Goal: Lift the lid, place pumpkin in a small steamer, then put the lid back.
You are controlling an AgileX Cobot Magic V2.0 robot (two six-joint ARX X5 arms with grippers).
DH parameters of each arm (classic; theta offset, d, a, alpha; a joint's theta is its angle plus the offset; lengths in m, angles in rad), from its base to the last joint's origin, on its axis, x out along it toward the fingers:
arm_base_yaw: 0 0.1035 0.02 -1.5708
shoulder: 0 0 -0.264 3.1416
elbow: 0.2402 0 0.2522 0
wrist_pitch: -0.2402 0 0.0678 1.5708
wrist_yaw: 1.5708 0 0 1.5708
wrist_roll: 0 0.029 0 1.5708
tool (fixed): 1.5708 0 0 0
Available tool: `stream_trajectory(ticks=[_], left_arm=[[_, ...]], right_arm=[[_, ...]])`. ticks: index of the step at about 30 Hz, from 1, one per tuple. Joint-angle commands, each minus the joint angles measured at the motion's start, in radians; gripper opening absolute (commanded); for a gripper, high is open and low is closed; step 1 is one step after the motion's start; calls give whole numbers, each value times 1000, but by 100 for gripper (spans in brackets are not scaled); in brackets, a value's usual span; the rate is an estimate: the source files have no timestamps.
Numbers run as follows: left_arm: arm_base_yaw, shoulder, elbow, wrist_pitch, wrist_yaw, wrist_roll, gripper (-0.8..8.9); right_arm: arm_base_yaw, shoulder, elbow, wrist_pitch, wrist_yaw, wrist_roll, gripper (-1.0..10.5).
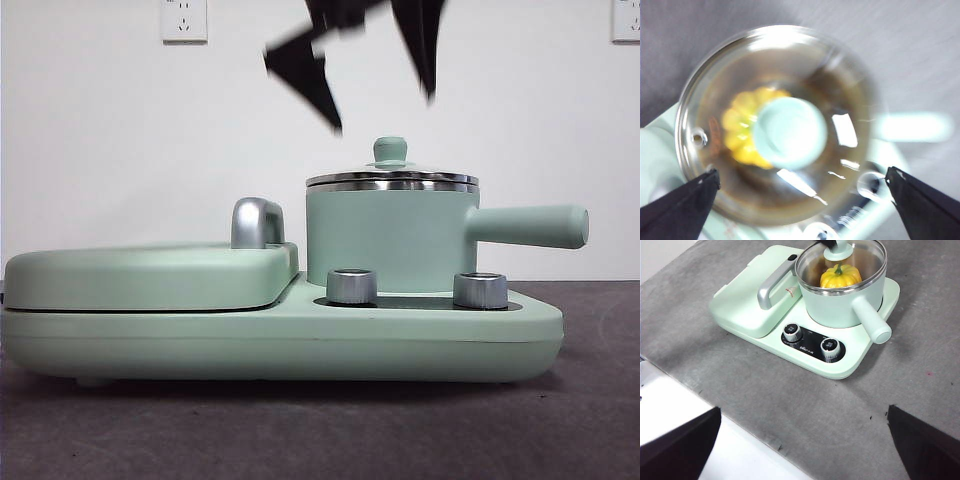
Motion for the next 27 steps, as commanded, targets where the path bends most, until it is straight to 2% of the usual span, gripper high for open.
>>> stream_trajectory(ticks=[1, 3, 8, 13, 20, 27], left_arm=[[-13, -111, 2, -45, 32, -29, 563], [-18, -231, -104, -45, 34, -24, 562], [-23, -607, -542, -45, 34, 20, 560], [-21, -865, -831, -8, 34, 41, 560], [-21, -1277, -1252, 298, 33, -50, 560], [-21, -1616, -1572, 477, 6, -189, 558]], right_arm=[[5, 0, 6, 10, 0, 11, 540], [5, 0, 6, 11, 0, 11, 540], [5, 0, 5, 74, -1, 12, 540], [5, 0, -3, 122, -1, 11, 540], [5, 0, -10, 127, -1, 12, 540], [5, 0, -10, 127, -4, 12, 540]])
